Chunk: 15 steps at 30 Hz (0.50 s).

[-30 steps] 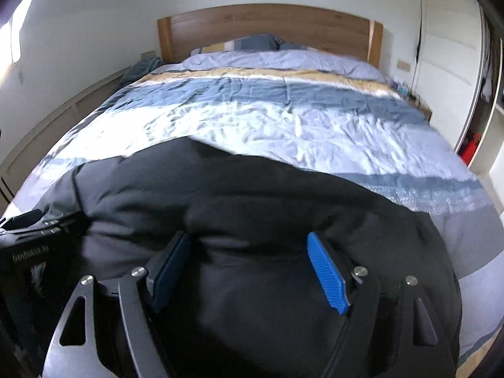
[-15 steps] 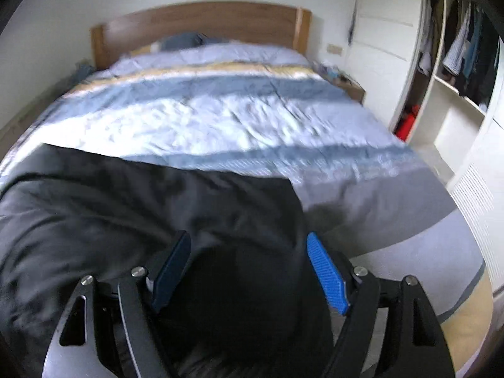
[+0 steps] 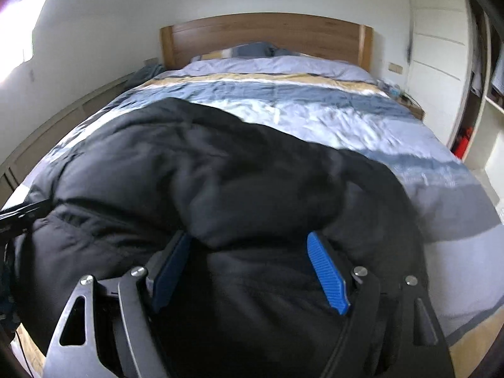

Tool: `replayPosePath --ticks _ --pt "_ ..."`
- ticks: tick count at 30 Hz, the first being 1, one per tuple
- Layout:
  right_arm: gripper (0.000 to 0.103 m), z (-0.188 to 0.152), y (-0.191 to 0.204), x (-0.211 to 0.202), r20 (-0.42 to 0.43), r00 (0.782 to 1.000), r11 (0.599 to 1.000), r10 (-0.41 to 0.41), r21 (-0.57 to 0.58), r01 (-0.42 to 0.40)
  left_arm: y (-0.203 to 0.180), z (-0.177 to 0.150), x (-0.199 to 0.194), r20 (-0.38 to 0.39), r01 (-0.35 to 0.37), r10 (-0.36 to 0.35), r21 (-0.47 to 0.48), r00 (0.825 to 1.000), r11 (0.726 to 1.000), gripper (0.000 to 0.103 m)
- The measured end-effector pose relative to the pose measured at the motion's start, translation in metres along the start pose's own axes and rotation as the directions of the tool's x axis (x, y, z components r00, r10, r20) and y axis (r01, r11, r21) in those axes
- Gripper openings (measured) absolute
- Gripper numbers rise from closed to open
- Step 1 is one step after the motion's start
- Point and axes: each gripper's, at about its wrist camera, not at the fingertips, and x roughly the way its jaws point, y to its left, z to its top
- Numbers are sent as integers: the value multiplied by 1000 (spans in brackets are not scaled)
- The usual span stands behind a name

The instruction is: Fold large clothes

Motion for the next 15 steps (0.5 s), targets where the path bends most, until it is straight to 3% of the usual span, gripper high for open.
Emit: replayPosePath --ticks 9,15 --pt "76 -27 -61 -23 -54 988 987 -142 72 146 -4 -18 -22 26 -13 13 5 1000 1000 102" --pt "76 -44 -81 -52 -62 982 977 -180 106 186 -3 -26 -43 40 0 -1 18 999 1000 102"
